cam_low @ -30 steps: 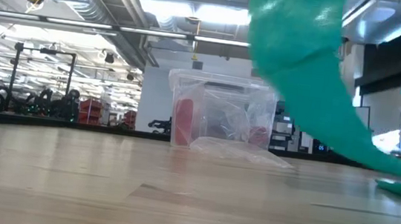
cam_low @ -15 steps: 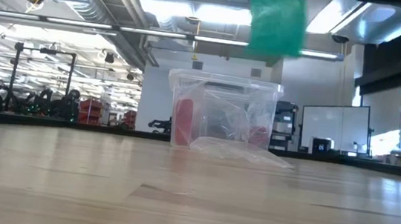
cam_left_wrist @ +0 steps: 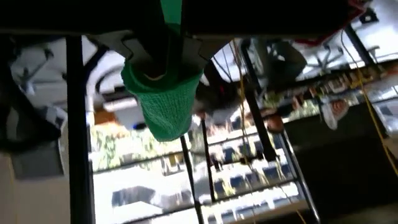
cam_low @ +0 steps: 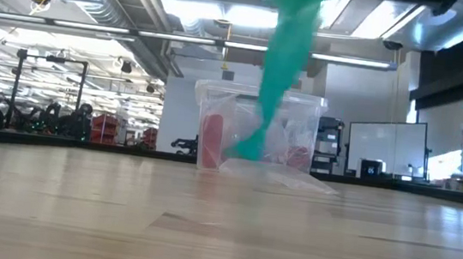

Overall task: Roll bandage
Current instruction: Roll the green bandage

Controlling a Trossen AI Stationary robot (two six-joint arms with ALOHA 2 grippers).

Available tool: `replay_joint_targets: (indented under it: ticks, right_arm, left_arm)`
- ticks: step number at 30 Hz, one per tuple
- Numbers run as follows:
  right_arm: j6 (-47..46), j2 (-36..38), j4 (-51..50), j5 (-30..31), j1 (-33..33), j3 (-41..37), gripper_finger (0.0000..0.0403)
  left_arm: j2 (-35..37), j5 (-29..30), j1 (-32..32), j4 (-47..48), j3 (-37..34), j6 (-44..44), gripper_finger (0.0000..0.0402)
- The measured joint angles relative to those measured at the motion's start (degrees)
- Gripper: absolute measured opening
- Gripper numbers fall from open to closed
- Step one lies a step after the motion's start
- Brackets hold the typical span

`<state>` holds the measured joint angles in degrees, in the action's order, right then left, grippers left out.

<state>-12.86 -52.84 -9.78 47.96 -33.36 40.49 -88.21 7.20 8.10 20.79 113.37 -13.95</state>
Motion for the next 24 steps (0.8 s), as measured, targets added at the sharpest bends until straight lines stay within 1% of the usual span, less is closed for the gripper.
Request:
replay_joint_targets:
  ticks: [2,4,6,9,14,18,20,24]
  right_arm:
    - [-0.2,-0.3,-0.8,-4.6,2.3,0.0,0.0232]
    - [-0.8,-1.0,-0.3,-7.9,3.5,-0.6,0.0232]
    - [-1.9,-1.8,-0.3,-8.3,3.9,-1.7,0.0232]
    - [-3.7,-3.3,0.8,-7.7,3.8,-3.5,0.0232]
    - [-6.3,-4.8,1.4,-13.2,3.8,-4.0,0.0232]
    - [-4.9,-6.7,4.2,-13.2,3.8,-4.0,0.0232]
    - [-5.0,-6.9,2.4,-14.5,3.8,-3.9,0.0232]
    - [-8.5,-5.4,-6.2,-15.5,3.8,-1.4,0.0232]
  left_arm:
    - [0.4,0.4,0.4,-4.1,0.3,0.0,0.0015]
    - [0.4,0.5,0.6,-5.9,0.3,0.0,0.0015]
    - [0.1,0.5,0.7,-6.9,0.2,0.2,0.0015]
    - [-0.1,0.7,0.7,-5.8,0.0,0.1,0.0015]
    - [-0.2,1.1,0.4,-6.3,0.2,0.3,0.0015]
    - [-0.9,1.1,0.5,-5.7,0.1,0.0,0.0015]
    - [-0.9,1.1,0.5,-5.0,0.1,0.1,0.0015]
    - [-0.7,1.2,0.5,-3.4,0.1,0.6,0.0015]
